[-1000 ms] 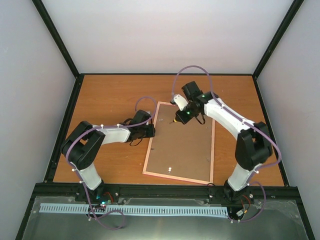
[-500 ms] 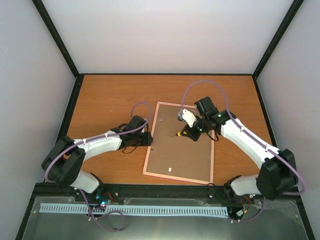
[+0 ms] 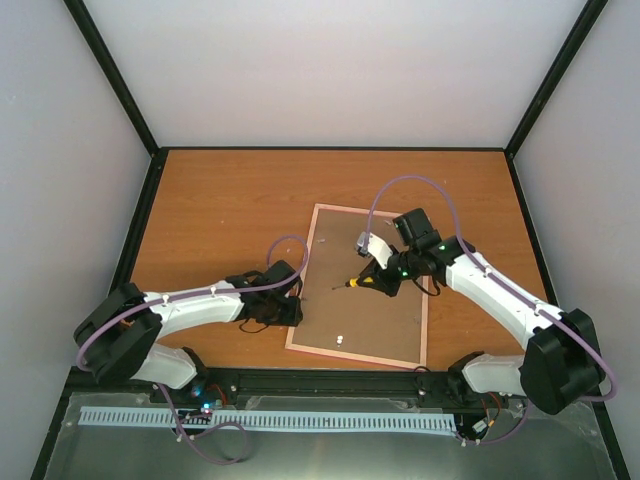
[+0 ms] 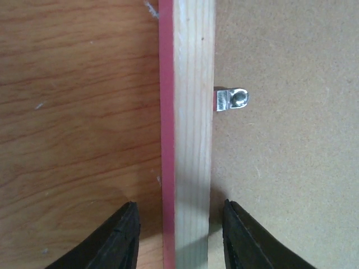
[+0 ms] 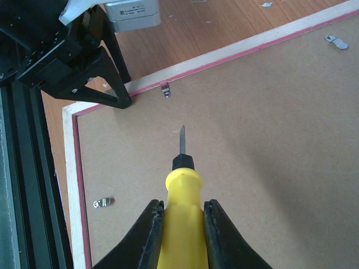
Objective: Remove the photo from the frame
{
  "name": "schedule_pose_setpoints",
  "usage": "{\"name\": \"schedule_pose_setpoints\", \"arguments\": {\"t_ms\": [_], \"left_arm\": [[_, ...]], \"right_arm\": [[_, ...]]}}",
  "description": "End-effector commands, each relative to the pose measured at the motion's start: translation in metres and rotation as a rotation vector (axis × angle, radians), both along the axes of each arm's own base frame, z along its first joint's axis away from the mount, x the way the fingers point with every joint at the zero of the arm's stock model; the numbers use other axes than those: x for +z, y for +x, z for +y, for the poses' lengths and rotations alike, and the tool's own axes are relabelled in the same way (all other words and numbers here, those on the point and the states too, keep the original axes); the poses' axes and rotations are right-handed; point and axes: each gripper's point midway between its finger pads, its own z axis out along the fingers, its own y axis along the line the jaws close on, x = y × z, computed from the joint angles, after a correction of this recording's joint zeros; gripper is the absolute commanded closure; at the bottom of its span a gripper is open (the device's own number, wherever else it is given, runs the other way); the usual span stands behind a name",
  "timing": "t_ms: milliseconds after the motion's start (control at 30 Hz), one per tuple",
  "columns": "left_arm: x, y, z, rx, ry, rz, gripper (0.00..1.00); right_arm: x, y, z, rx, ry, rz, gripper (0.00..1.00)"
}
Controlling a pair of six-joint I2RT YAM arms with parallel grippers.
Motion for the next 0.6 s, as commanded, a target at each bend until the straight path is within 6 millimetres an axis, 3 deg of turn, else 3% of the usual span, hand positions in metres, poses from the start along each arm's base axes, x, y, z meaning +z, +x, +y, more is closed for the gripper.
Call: {"name": "schedule_pose_setpoints", "arguments": {"t_ms": [0, 267, 567], "left_arm": [[-0.009, -0.009, 0.000, 0.012, 0.019, 0.039, 0.62], [-0.013, -0.011, 0.002, 0.013, 0.025, 0.038, 0.80], [-0.015, -0.012, 0.003, 0.073, -0.039, 0.020, 0.97]], "right_arm": [[0.007, 0.001, 0.005, 0.024, 0.042, -0.027, 0.97], [0.008, 0.006, 0.013, 0.024, 0.054, 0.004, 0.97], [0.004, 0.014, 0.046, 0.070, 0.025, 0.130, 0.97]]}}
